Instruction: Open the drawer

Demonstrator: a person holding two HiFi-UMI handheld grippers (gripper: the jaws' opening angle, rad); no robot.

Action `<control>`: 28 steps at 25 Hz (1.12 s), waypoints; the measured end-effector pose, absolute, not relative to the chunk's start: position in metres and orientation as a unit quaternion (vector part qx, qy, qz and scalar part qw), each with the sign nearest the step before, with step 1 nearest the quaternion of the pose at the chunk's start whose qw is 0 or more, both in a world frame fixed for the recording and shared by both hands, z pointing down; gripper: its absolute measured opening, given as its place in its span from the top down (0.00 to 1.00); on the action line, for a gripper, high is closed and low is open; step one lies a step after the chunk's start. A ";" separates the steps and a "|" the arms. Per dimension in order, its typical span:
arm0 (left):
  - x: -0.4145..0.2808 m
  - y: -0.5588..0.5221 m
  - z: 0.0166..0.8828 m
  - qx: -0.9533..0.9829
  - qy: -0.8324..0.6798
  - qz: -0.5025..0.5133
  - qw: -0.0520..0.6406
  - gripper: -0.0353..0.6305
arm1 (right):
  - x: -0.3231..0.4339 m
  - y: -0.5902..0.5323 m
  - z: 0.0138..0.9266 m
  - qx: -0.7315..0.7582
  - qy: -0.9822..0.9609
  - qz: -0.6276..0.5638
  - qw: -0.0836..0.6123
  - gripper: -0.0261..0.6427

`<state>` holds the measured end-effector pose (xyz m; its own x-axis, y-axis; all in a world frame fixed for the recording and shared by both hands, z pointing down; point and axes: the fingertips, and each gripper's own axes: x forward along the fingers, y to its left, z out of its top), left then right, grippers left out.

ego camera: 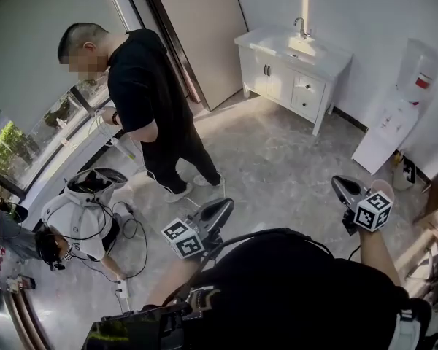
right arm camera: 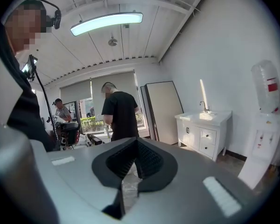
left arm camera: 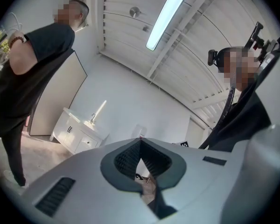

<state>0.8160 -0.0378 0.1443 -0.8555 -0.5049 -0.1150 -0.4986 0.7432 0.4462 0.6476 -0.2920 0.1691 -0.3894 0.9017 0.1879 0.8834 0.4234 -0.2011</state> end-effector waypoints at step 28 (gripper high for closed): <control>0.577 0.169 0.124 0.348 -0.910 -0.225 0.022 0.94 | 0.461 -0.113 0.167 -0.456 -0.877 0.043 0.143 0.96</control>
